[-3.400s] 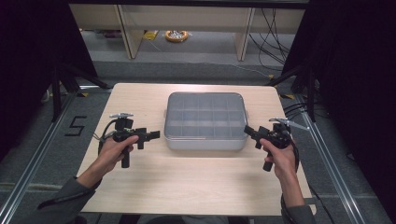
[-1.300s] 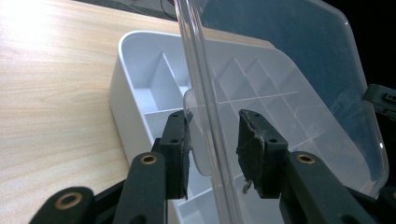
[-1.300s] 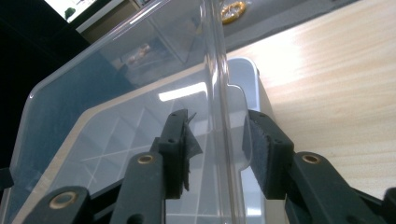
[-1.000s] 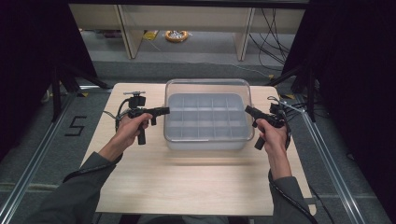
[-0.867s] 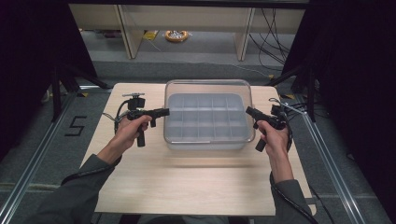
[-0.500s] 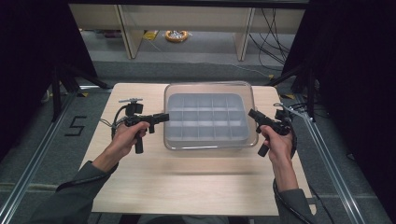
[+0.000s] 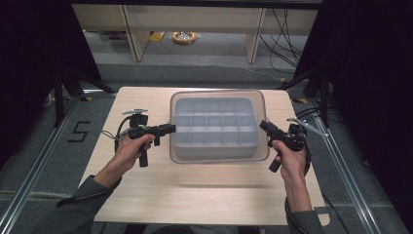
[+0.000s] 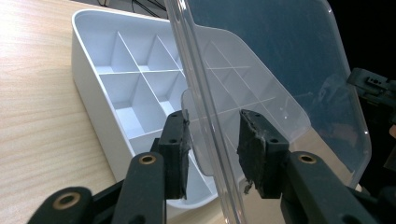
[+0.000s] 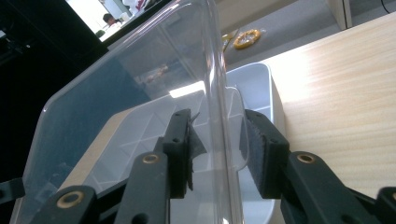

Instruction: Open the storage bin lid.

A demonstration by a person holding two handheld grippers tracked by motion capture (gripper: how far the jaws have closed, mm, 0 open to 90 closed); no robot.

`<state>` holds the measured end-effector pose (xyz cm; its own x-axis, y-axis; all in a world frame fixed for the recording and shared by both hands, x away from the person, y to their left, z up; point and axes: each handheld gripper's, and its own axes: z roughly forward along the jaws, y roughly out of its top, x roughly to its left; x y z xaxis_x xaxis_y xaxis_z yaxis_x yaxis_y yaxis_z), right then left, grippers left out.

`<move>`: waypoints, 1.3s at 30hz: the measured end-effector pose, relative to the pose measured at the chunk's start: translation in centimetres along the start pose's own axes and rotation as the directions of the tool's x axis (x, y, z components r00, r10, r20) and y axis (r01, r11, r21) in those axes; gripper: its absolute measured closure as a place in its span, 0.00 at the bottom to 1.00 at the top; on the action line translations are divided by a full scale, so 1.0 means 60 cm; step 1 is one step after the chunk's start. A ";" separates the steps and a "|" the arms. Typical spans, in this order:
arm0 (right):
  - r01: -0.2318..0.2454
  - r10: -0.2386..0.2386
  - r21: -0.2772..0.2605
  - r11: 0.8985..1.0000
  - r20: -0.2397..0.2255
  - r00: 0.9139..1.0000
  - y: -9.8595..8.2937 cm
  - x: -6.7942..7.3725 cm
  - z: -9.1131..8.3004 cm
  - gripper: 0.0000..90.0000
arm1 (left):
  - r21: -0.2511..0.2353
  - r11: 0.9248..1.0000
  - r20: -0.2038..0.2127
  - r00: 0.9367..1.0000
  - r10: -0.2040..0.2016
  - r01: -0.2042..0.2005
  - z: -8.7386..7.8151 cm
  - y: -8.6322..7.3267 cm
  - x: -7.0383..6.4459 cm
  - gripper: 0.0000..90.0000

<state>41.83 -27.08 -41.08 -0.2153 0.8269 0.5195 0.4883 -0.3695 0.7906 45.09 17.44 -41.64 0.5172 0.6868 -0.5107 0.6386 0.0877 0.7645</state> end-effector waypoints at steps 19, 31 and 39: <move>-0.022 0.022 -0.001 1.000 -0.017 1.000 -0.038 -0.001 -0.032 0.73 | 0.011 1.000 0.023 1.000 0.006 -0.006 -0.020 -0.032 -0.007 0.69; -0.028 0.030 0.032 0.999 -0.035 0.999 -0.064 0.004 -0.042 0.72 | 0.021 1.000 0.016 1.000 -0.012 0.012 -0.034 -0.058 -0.001 0.68; -0.020 0.021 0.035 0.999 -0.043 0.999 -0.088 0.007 -0.067 0.71 | 0.036 0.999 0.026 0.999 -0.026 0.025 -0.044 -0.085 -0.010 0.67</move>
<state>35.77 -26.47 -43.70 -0.2413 0.7997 0.5498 0.5221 -0.3706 0.7682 39.99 18.49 -44.18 0.5149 0.6654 -0.5405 0.6714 0.0790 0.7369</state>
